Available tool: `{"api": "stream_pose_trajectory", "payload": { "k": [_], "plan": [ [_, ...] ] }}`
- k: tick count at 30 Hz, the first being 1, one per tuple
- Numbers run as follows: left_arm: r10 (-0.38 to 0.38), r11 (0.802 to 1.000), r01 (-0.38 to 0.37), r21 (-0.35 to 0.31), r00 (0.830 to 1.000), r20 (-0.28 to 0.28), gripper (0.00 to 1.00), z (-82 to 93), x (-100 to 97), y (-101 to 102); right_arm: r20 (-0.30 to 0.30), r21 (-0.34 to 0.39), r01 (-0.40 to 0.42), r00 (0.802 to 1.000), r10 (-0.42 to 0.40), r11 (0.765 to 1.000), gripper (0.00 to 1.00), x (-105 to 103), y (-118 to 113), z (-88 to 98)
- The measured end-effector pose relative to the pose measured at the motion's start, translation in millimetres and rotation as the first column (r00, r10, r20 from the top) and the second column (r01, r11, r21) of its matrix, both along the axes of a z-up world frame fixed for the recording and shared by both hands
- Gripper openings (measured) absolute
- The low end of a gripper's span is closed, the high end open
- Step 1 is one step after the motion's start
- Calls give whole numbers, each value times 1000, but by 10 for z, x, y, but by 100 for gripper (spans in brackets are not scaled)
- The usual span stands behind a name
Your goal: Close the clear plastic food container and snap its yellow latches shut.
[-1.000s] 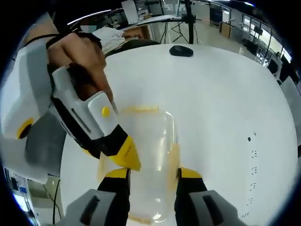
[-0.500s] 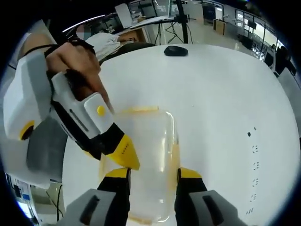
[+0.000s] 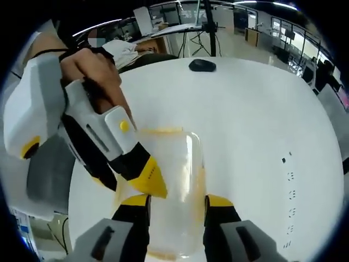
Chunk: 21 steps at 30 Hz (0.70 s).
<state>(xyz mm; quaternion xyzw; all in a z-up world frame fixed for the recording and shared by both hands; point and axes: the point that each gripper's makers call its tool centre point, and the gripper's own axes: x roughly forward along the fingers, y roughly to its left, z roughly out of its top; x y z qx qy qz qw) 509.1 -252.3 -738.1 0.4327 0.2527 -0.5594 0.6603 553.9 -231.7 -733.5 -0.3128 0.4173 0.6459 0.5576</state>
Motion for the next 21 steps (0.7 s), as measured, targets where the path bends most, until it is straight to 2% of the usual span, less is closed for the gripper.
{"api": "stream_pose_trajectory", "payload": {
  "k": [9,11,21],
  "plan": [
    [13,1000,-14,-16,1000,-12,49,113,2,131,55,-9,-28,998,28,1000,35,-15,21,35],
    [12,1000,-12,-7,1000,1,49,114,20,169,58,-7,-23,998,23,1000,35,-13,19,45],
    [31,999,-31,14,999,-25,51,85,40,292,83,-9,-2,997,3,1000,39,-34,-69,82]
  ]
}}
